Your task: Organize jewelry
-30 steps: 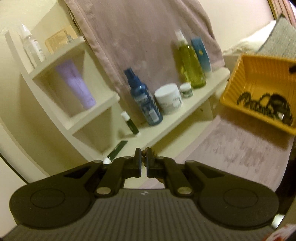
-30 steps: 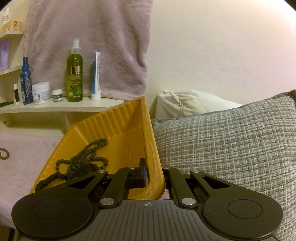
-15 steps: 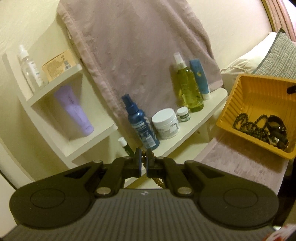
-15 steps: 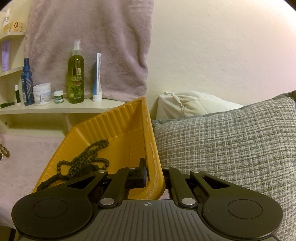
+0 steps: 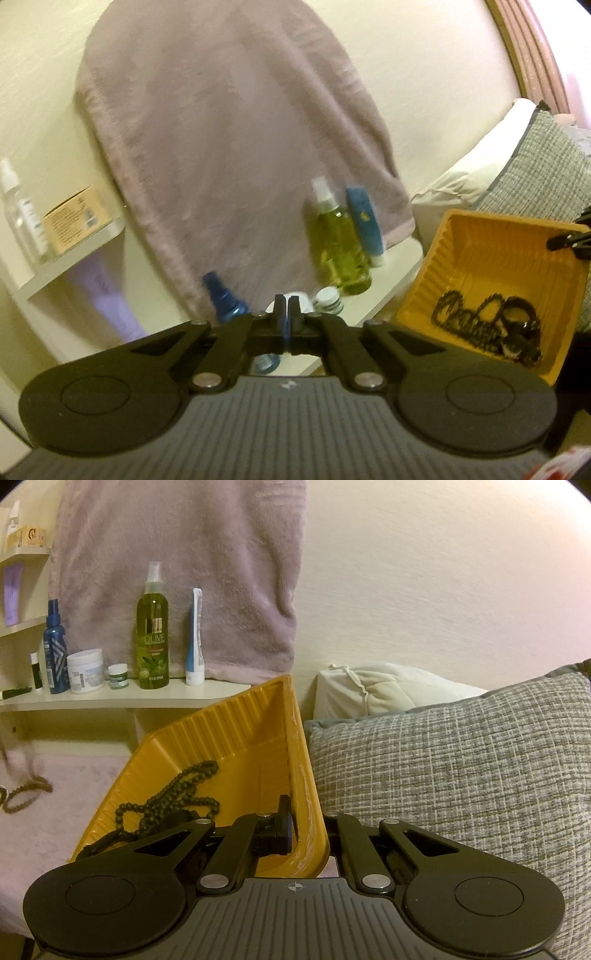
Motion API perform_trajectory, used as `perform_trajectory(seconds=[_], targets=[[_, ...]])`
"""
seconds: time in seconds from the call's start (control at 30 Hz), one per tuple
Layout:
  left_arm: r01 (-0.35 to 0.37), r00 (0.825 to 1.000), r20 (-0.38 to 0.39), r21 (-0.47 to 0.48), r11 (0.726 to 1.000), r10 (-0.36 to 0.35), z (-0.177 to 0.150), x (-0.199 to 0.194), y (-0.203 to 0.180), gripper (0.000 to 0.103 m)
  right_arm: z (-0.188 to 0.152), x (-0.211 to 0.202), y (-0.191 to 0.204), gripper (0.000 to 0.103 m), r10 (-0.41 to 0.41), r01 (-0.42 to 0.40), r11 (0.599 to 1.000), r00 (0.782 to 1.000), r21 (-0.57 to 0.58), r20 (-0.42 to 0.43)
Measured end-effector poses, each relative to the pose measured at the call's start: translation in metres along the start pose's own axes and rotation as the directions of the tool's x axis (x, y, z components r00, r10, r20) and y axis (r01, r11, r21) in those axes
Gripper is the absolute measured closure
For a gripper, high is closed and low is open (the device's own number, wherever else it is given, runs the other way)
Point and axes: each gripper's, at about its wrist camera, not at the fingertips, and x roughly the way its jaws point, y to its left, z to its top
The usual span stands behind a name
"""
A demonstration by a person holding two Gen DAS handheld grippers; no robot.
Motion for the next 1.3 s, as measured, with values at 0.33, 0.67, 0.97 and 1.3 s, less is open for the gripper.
perform_trajectory(seconds=[0.33,0.67,0.97,1.3], targets=[[0.052,0.986,-0.153,-0.107,0.993,-0.068,-0.058,0.035,-0.031,0.100,-0.001,-0.001,0.000,0.098,0.002,-0.002,1.000,1.000,0.003,-0.001],[0.012,0.933,-0.352,-0.186,0.982,-0.078,-0.137,0.078,-0.064,0.092,-0.003,0.001,-0.001,0.098,-0.006,0.006,1.000,1.000,-0.002,-0.011],[-0.069,0.908,-0.414,-0.294,0.953,-0.062,-0.148,0.110,-0.063,0.092,-0.003,0.002,-0.002,0.098,-0.006,0.005,1.000,1.000,-0.010,-0.016],[-0.105,0.890,-0.452,-0.338,0.935,-0.064,-0.152,0.122,-0.058,0.096,-0.003,0.002,-0.002,0.098,-0.009,0.009,1.000,1.000,-0.011,-0.018]])
